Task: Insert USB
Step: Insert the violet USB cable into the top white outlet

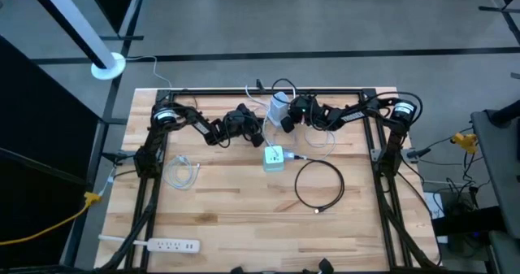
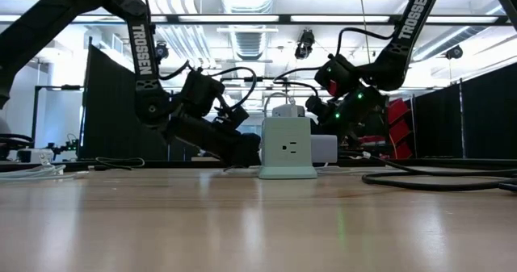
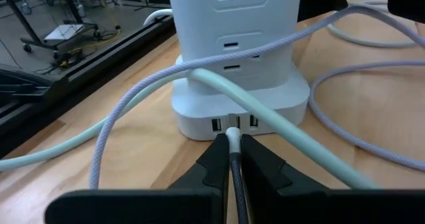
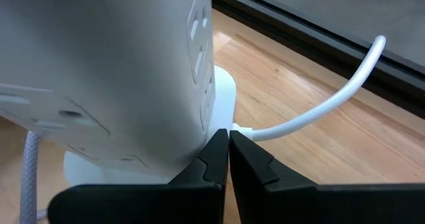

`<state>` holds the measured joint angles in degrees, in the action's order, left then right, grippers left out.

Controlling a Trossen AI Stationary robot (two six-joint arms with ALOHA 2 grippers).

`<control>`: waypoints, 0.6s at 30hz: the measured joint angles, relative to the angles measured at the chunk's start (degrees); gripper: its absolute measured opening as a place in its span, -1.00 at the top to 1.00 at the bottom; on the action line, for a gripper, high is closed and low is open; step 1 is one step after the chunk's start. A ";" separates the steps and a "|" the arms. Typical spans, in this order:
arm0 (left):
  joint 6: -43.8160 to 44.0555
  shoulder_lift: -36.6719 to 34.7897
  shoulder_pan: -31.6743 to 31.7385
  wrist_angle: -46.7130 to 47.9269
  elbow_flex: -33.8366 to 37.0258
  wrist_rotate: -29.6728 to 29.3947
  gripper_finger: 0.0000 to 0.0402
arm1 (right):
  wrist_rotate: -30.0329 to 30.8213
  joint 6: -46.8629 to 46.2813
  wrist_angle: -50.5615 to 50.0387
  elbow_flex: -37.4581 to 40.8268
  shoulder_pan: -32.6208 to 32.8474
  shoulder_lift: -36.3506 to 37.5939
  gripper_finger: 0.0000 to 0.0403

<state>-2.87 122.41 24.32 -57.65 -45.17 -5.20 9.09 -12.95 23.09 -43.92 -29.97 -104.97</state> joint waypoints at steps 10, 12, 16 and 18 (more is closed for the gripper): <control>0.39 0.00 -0.24 -0.28 -0.02 1.76 0.93 | 0.10 -0.50 0.00 0.02 0.36 0.00 1.00; 0.39 0.11 -0.24 -0.28 -0.04 1.76 0.93 | 0.04 -0.52 -0.02 0.02 0.37 0.00 1.00; 0.63 0.54 -0.22 -0.27 -0.12 1.73 0.93 | -0.10 -0.55 -0.02 0.04 0.37 0.00 1.00; 0.77 0.82 -0.22 -0.31 -0.15 1.69 0.93 | -0.18 -0.55 -0.02 0.04 0.37 0.00 1.00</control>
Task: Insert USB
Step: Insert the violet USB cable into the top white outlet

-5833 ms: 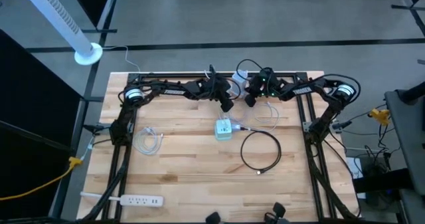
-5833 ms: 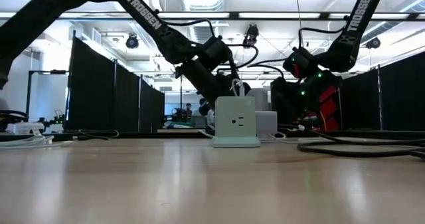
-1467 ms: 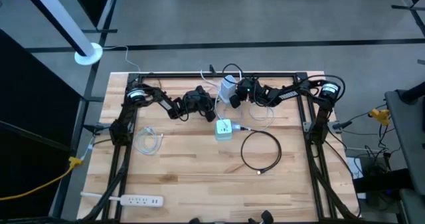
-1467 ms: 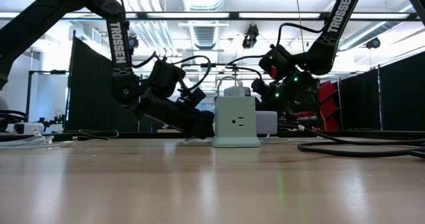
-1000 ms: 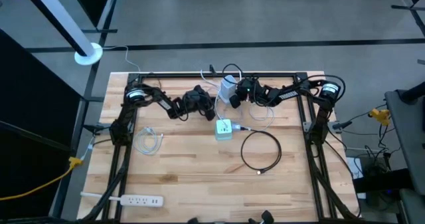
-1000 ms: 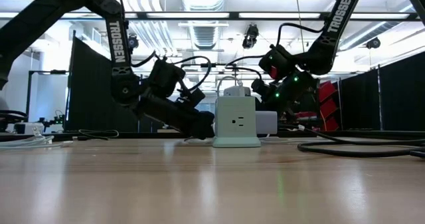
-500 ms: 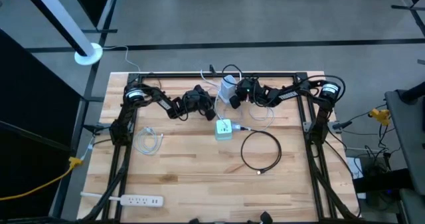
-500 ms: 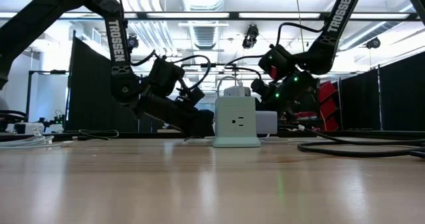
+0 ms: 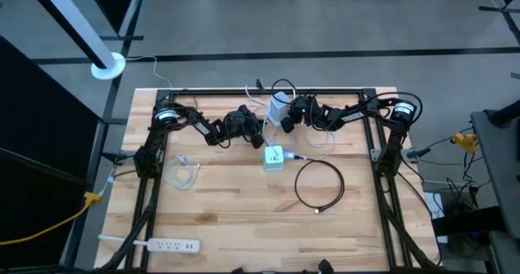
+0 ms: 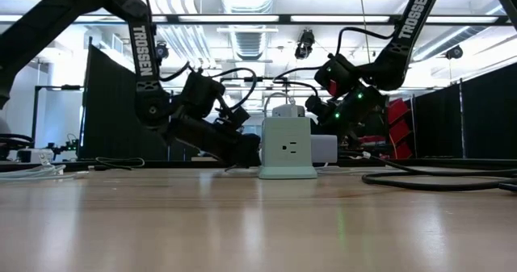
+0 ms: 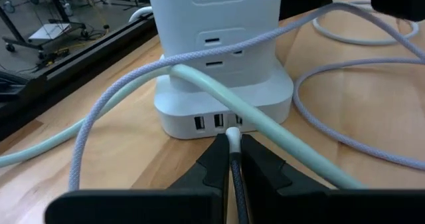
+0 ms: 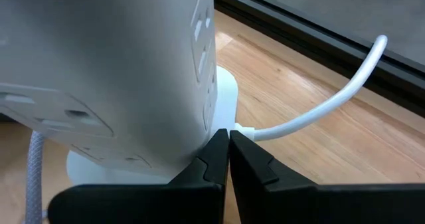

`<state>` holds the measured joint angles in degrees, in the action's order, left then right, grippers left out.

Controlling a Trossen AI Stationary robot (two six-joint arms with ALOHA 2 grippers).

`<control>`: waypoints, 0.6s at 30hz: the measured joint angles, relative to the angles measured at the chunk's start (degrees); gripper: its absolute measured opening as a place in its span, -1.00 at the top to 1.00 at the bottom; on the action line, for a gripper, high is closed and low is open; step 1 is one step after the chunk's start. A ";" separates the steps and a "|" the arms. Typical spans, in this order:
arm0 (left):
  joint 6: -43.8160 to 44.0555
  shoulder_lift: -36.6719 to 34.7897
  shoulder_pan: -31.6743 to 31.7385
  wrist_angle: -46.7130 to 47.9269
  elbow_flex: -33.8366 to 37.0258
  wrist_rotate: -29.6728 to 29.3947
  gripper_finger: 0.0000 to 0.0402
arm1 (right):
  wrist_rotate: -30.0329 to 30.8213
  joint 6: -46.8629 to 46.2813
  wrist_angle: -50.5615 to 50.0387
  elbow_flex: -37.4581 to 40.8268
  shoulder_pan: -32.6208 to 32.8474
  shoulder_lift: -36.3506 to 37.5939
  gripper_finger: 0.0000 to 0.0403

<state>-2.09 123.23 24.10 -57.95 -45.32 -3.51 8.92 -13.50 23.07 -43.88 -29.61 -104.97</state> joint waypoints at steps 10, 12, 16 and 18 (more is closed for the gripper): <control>1.14 0.14 -0.07 -0.46 -0.04 0.05 0.93 | -0.08 0.00 0.00 0.00 0.09 0.00 1.00; 1.34 0.16 -0.07 -0.48 -0.04 0.06 0.93 | -0.10 0.00 0.00 0.02 0.09 0.00 1.00; 1.92 0.16 -0.19 -0.57 -0.04 0.05 0.93 | -0.10 0.00 -0.01 0.02 0.09 0.00 1.00; 2.17 0.17 -0.29 -0.87 -0.04 0.04 0.93 | -0.11 0.00 -0.01 0.02 0.09 0.00 1.00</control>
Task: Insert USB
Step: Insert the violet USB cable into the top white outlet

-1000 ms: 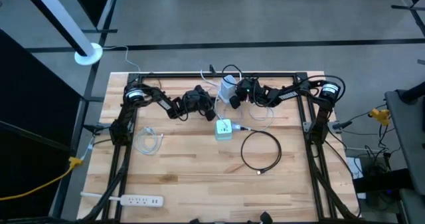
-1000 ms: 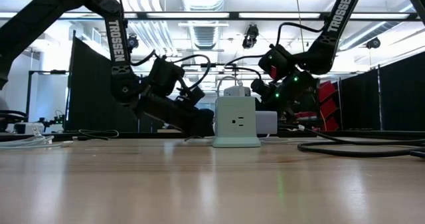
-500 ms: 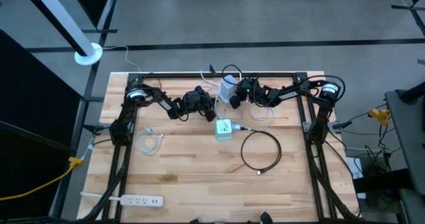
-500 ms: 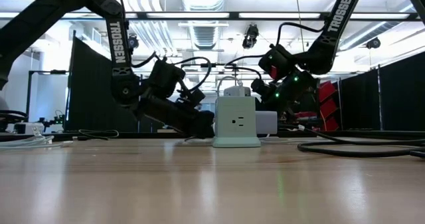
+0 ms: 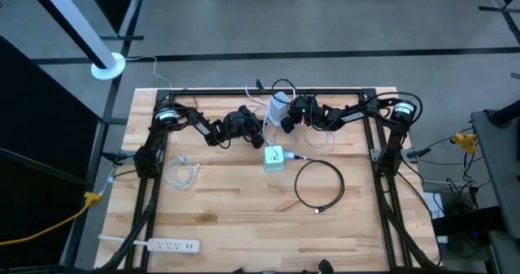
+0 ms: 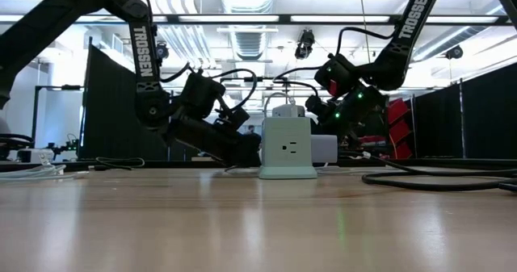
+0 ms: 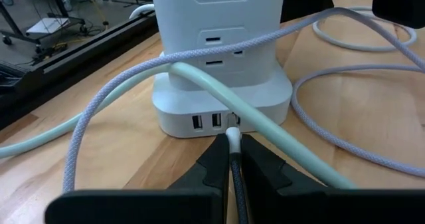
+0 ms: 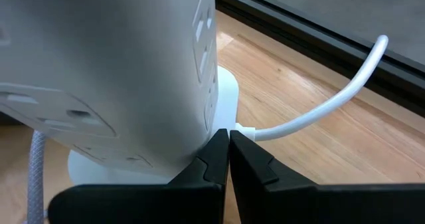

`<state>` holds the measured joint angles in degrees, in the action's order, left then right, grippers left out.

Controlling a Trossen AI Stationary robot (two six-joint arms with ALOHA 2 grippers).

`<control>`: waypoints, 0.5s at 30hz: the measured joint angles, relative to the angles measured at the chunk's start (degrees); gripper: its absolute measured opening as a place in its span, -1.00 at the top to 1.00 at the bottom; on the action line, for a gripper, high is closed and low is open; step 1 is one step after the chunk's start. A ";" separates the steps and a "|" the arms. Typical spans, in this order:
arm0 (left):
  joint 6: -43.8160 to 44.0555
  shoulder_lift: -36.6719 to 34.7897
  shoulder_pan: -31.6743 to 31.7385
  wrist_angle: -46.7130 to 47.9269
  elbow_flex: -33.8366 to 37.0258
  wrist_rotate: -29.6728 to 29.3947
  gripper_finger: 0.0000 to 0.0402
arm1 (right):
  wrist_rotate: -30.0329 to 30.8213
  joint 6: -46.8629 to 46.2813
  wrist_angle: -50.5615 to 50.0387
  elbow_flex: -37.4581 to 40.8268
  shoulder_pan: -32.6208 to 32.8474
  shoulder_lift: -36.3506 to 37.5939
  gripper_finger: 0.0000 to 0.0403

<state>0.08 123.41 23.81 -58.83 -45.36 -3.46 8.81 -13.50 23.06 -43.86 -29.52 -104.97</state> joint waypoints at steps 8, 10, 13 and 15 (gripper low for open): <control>0.02 0.01 -0.13 -0.18 0.00 1.16 0.93 | -0.01 0.02 -0.01 0.00 0.00 0.00 1.00; -0.22 0.01 -0.13 -0.20 0.00 1.14 0.93 | -0.03 0.02 -0.01 0.00 0.00 0.00 1.00; -0.98 0.03 -0.13 -0.21 0.00 1.11 0.93 | -0.03 0.02 -0.01 0.00 0.00 0.00 1.00; -1.47 0.13 0.00 -0.34 0.00 1.11 0.93 | -0.03 0.02 -0.01 0.00 0.02 0.00 1.00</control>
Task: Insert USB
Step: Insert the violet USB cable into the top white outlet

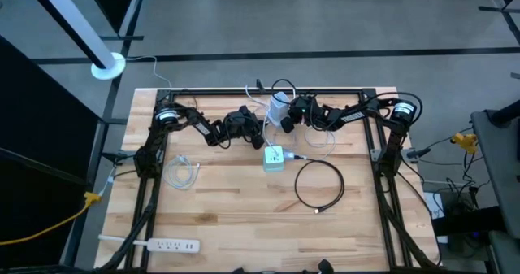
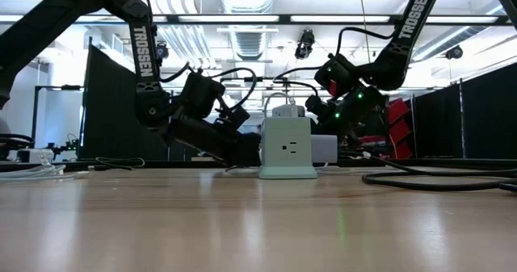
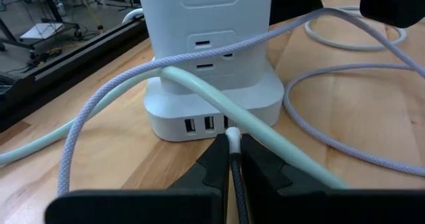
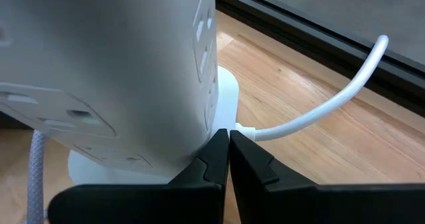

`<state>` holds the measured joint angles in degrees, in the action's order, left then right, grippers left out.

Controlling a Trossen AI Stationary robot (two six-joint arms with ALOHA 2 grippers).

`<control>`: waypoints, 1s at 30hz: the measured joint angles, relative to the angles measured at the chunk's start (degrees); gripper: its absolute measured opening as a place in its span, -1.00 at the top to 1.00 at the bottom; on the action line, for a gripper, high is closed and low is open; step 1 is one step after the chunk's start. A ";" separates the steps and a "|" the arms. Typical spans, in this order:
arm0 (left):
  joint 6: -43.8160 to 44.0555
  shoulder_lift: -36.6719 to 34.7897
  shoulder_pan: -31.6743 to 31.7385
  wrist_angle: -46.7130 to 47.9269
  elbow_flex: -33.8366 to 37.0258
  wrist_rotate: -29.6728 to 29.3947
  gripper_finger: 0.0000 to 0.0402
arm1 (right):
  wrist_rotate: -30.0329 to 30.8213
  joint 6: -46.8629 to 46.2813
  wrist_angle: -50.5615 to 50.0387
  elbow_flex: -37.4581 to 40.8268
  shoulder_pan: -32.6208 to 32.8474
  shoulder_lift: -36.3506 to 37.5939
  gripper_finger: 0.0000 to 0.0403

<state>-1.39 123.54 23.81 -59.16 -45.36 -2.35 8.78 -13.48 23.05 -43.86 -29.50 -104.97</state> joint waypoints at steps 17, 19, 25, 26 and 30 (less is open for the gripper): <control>-0.21 0.20 0.18 0.05 -0.02 0.02 0.93 | -0.72 2.79 0.55 0.07 0.92 0.00 1.00; -1.11 0.19 0.18 0.07 -0.02 -0.04 0.93 | -0.74 2.71 0.33 0.07 0.92 0.00 1.00; -2.03 0.18 0.31 0.01 -0.02 -1.27 0.93 | -1.44 2.64 0.25 0.04 0.96 0.00 1.00; -1.99 0.18 0.31 0.01 -0.02 -1.29 0.93 | -1.77 2.65 0.24 0.04 0.96 0.00 1.00; -1.13 0.18 0.39 0.26 -0.42 -0.23 0.93 | -2.88 3.08 0.26 0.04 0.96 0.00 1.00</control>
<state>-2.52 123.72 24.19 -58.90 -45.79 -2.58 5.90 -10.40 23.31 -43.81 -28.53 -104.97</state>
